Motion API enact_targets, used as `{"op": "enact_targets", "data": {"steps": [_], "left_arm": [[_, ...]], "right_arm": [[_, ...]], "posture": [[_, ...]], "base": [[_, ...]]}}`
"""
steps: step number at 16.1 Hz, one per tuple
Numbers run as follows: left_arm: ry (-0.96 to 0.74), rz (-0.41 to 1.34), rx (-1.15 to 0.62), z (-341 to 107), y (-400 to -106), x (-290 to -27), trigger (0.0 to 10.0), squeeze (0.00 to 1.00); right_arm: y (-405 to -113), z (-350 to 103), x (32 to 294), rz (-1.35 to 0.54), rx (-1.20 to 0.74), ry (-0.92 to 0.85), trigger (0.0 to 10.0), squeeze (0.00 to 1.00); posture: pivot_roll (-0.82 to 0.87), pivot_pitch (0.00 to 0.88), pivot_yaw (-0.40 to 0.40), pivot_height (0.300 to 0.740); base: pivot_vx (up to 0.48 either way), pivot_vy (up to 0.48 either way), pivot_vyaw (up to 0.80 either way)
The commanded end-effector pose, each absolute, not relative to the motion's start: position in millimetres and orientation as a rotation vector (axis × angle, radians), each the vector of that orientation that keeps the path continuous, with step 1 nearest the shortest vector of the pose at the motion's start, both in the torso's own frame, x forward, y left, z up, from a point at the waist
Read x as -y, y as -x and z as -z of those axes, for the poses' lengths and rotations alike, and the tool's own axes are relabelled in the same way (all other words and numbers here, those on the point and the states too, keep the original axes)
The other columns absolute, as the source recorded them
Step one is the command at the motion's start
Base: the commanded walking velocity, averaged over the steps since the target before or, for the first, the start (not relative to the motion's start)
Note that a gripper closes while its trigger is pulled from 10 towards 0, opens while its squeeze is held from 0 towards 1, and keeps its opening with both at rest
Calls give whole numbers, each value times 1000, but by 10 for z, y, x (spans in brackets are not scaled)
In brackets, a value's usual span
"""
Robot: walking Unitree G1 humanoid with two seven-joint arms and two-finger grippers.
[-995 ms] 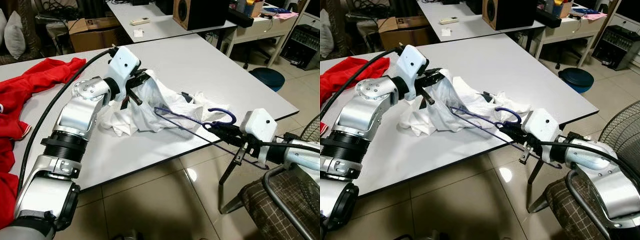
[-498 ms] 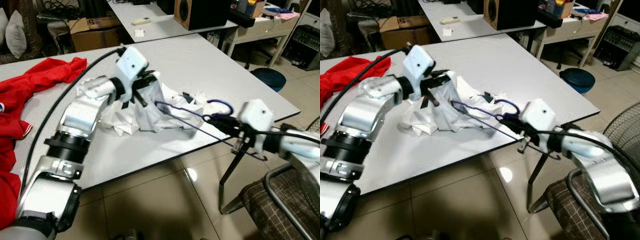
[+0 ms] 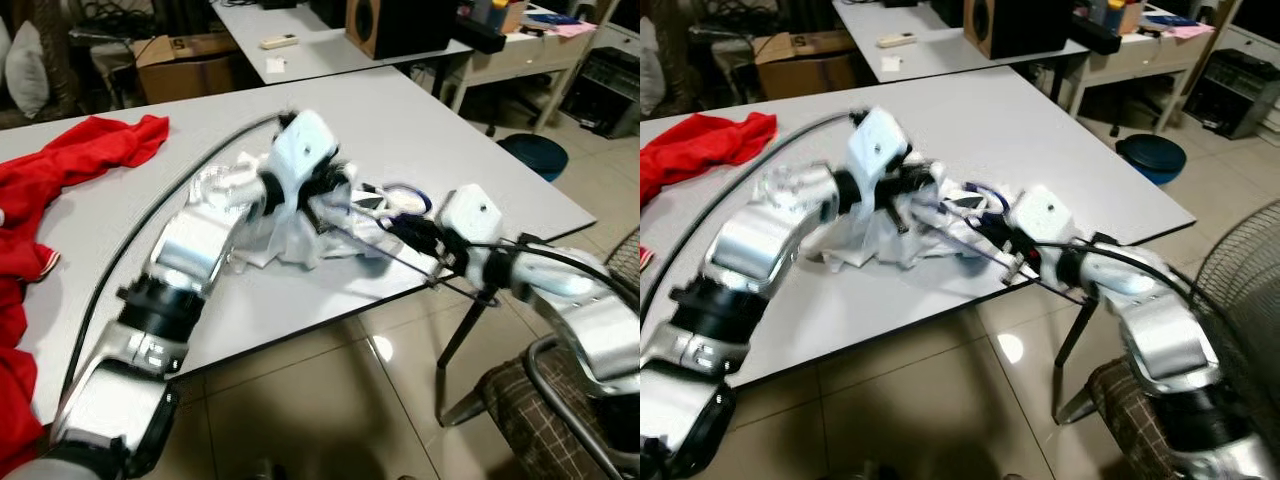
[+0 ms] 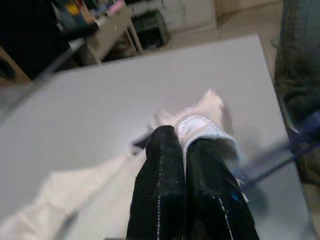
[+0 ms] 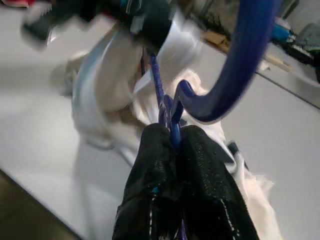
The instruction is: Hang hanger
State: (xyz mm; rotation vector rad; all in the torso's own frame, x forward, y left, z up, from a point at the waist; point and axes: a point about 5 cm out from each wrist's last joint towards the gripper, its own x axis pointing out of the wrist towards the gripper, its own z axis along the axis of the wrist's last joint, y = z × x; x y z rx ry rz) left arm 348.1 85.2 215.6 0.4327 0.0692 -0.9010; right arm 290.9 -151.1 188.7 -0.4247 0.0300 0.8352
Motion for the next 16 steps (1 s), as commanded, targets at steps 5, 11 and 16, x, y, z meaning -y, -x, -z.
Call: {"op": "enact_targets", "data": {"steps": [5, 11, 16], "left_arm": [[-441, 917, -62, -2198, -3452, -852, 10000, 129], [-244, 928, -32, -2377, -3486, -899, 10000, 1000], [-290, 900, -168, -2262, -3525, -1073, 10000, 1000]], "right_arm": [[-2890, -2075, 1458, -876, 86, 337, 10000, 0], [-2876, -2025, 1457, -913, 77, 314, 10000, 0], [-2887, -1975, 1511, -909, 54, 327, 10000, 0]], "posture": [[-37, 0, 29, 740], [-27, 0, 24, 740], [-29, 0, 30, 740]], "base": [[0, 0, 0], [0, 0, 0], [0, 0, 0]]}}
